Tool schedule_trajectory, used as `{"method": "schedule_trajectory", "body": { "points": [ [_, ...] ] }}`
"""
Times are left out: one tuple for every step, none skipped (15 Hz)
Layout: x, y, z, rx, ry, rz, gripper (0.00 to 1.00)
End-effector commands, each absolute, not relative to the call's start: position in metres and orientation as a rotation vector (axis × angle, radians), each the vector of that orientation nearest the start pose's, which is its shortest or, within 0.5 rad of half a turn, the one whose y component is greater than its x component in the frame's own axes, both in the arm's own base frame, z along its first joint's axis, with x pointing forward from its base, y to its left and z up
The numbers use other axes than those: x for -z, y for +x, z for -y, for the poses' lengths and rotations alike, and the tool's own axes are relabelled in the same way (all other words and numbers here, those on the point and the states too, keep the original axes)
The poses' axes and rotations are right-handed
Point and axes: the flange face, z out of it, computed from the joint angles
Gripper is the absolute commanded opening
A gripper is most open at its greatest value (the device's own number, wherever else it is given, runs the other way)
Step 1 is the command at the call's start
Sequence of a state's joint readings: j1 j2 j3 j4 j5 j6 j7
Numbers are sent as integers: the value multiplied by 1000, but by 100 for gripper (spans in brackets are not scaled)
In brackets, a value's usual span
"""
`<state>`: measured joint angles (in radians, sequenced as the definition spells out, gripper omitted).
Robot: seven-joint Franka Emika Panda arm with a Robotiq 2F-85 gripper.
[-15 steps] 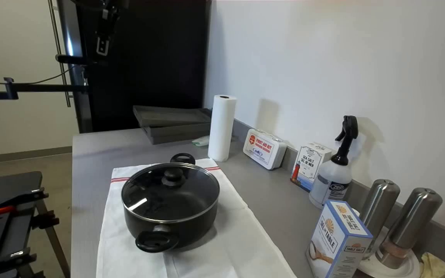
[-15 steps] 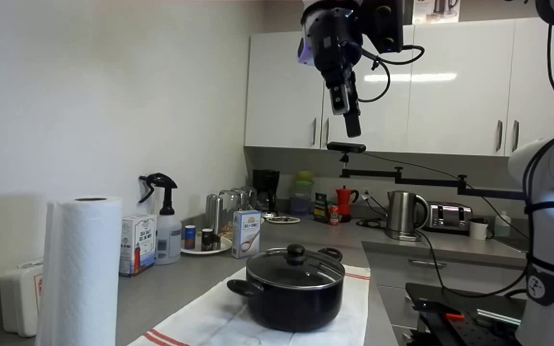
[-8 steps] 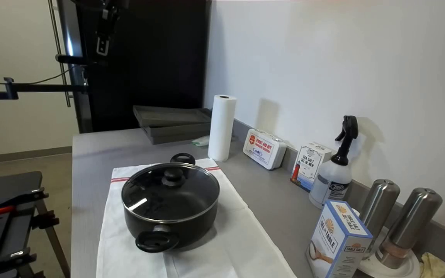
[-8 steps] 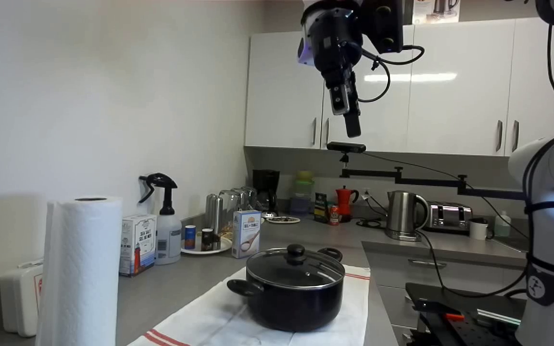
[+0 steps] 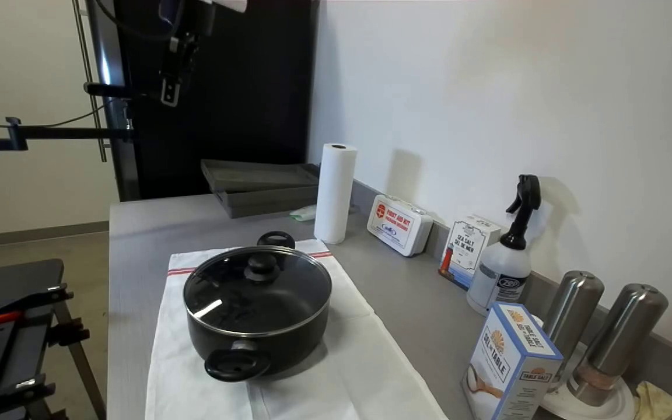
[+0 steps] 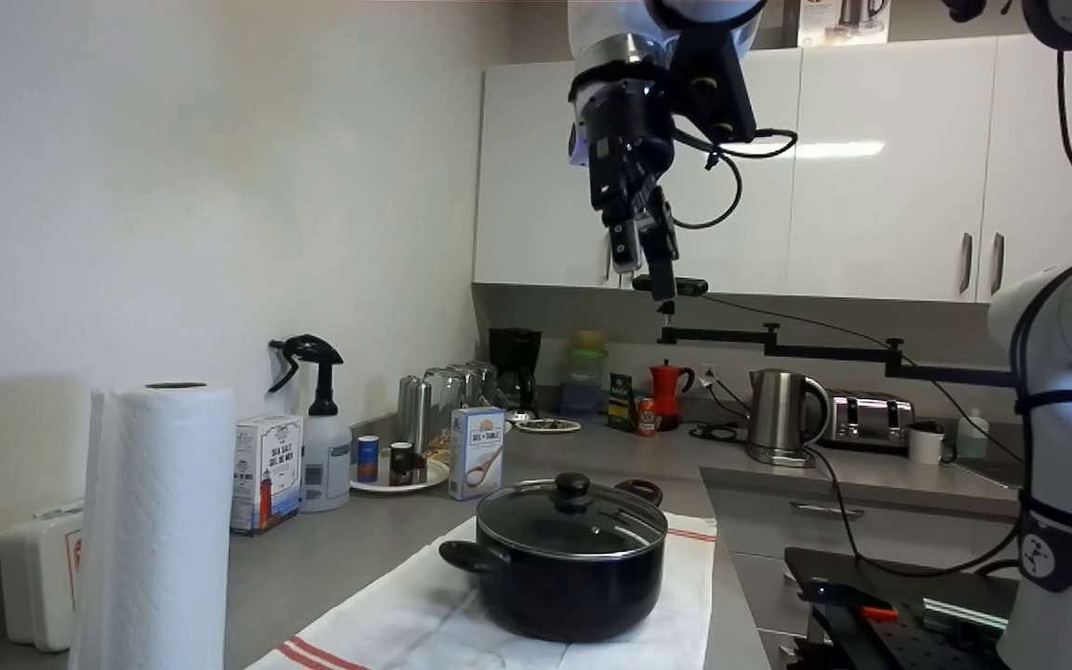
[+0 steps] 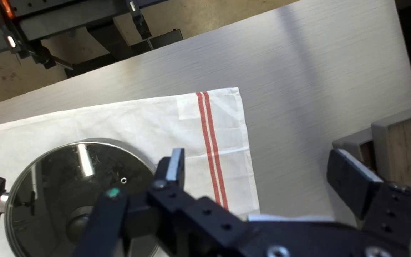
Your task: Remove the lid from the pot
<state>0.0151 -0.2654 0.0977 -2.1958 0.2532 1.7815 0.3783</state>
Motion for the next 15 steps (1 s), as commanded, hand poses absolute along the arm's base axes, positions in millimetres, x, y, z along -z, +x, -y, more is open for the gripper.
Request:
{"method": "schedule_trajectory", "body": {
  "points": [
    [-455, 462, -49, -244, -2915, -650, 100],
    [-446, 464, -40, -215, -2914, -700, 100],
    [-438, 467, -32, -187, -2913, -746, 100],
    [-428, 468, -24, -154, -2911, -800, 100],
    [-419, 469, -17, -132, -2908, -848, 100],
    [-409, 469, -10, -114, -2906, -897, 100],
    [-401, 469, -5, -93, -2904, -941, 100],
    [-392, 469, 1, -73, -2898, -994, 100],
    [-385, 468, 6, -56, -2893, -1037, 100],
    [-375, 468, 11, -48, -2884, -1085, 100],
    [-367, 467, 15, -35, -2877, -1128, 100],
    [-360, 466, 21, -20, -2867, -1176, 100],
    [-353, 465, 25, -17, -2857, -1215, 100],
    [-347, 465, 31, -2, -2843, -1264, 100],
    [-341, 464, 35, 2, -2833, -1296, 100]
  ]
}}
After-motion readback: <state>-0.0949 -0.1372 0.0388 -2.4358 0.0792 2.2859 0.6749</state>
